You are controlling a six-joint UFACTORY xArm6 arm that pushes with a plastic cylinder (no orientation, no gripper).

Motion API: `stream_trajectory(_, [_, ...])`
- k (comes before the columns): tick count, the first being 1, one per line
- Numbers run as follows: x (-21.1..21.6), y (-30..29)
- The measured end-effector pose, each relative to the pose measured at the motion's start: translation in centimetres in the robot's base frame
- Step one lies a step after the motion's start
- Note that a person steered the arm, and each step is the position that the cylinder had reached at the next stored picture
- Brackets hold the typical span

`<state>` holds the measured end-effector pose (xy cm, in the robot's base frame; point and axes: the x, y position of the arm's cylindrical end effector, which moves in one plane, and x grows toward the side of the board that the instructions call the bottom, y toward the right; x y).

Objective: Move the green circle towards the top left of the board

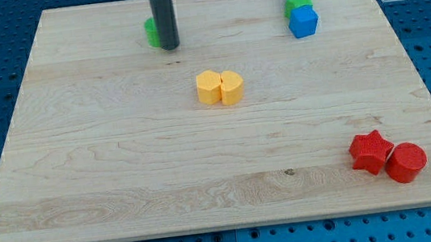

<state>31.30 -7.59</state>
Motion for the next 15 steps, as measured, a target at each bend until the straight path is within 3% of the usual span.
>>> stream_trajectory(5, [-5.6, -2.5])
stream_trajectory(9, [-11.6, 0.4])
stream_trajectory(12, [-11.6, -3.5])
stream_trajectory(15, [-11.0, -1.8])
